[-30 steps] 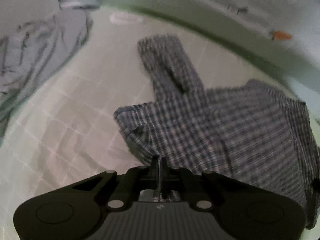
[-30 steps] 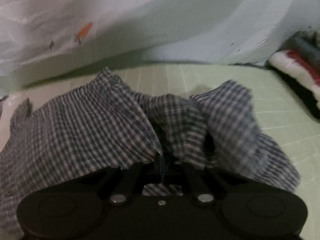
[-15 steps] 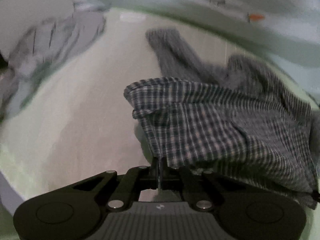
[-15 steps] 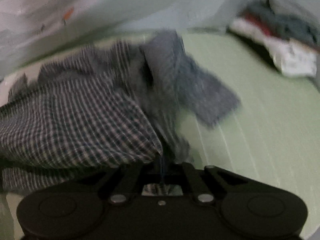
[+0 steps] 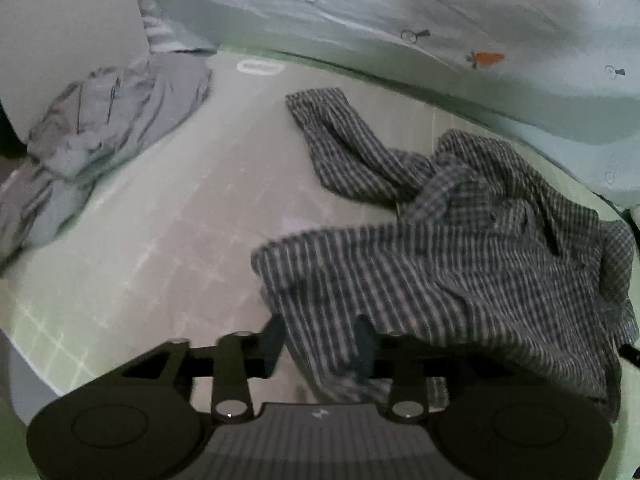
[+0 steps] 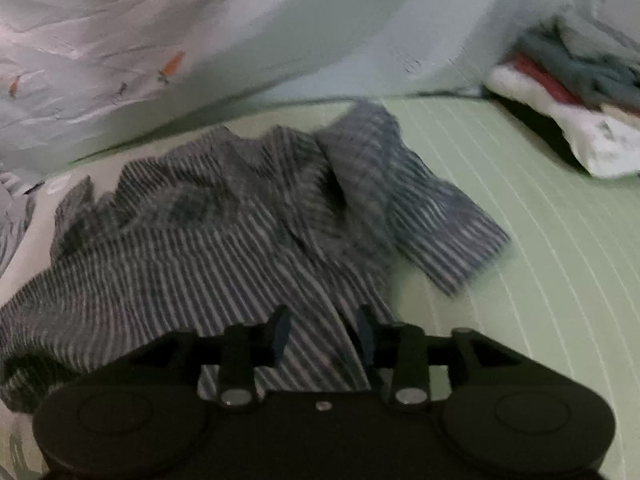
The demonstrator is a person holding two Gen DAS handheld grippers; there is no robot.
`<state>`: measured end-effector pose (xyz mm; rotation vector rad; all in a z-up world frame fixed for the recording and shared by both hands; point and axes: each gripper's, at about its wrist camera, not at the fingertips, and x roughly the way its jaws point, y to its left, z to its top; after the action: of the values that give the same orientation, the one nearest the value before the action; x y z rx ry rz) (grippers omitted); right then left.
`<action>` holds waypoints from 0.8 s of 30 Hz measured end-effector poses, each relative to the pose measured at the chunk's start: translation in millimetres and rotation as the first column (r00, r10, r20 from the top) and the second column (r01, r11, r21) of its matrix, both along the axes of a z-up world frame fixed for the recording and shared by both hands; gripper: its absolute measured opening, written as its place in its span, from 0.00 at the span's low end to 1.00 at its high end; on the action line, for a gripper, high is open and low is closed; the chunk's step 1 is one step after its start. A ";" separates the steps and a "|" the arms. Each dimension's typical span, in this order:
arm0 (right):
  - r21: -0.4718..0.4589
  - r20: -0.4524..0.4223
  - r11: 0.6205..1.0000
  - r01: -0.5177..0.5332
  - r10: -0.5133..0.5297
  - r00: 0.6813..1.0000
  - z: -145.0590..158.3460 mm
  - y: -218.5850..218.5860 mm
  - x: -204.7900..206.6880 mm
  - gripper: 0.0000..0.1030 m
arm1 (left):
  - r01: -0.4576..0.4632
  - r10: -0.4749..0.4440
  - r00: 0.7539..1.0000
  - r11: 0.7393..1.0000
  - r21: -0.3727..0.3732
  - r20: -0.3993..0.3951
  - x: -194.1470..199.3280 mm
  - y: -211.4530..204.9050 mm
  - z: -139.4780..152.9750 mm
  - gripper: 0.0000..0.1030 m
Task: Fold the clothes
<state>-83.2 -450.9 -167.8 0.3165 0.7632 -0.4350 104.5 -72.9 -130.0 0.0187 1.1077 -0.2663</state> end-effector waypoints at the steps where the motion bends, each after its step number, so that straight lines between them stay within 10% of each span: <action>1: -0.005 0.004 1.000 -0.017 0.017 1.000 0.6 1.1 9.5 0.46 | 0.000 0.000 1.000 1.000 0.001 0.002 3.9 0.3 -0.5 0.44; 9: -0.002 -0.083 0.998 -0.068 0.068 0.994 -27.2 4.0 80.9 0.59 | 0.002 -0.002 1.000 1.000 0.009 0.019 35.1 3.0 -4.3 0.56; 11: 0.002 -0.102 0.998 -0.066 0.066 0.993 -35.6 3.6 88.9 0.45 | 0.023 -0.024 0.999 1.000 0.017 0.030 38.2 -1.4 -2.8 0.54; 12: 0.012 -0.109 0.998 -0.065 0.066 0.992 -38.9 2.8 90.2 0.09 | 0.041 -0.042 0.998 0.999 0.025 0.038 38.0 -5.4 -1.2 0.44; 13: 0.018 -0.103 0.998 -0.061 0.062 0.993 -39.0 2.2 87.5 0.01 | 0.059 -0.061 0.997 0.998 0.032 0.046 37.8 -9.5 0.5 0.32; 14: 0.021 -0.089 0.998 -0.054 0.056 0.994 -37.4 2.1 83.0 0.01 | 0.077 -0.080 0.995 0.996 0.039 0.054 37.7 -13.5 2.1 0.09; 24: -0.033 -0.163 0.999 0.001 -0.006 0.987 -30.0 10.4 -3.6 0.01 | 0.266 -0.280 0.953 0.956 0.121 0.117 26.2 -50.4 20.1 0.03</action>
<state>-86.8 -440.5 -197.8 0.2532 0.9144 -0.4801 130.7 -123.3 -109.9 0.2809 0.9840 -0.4494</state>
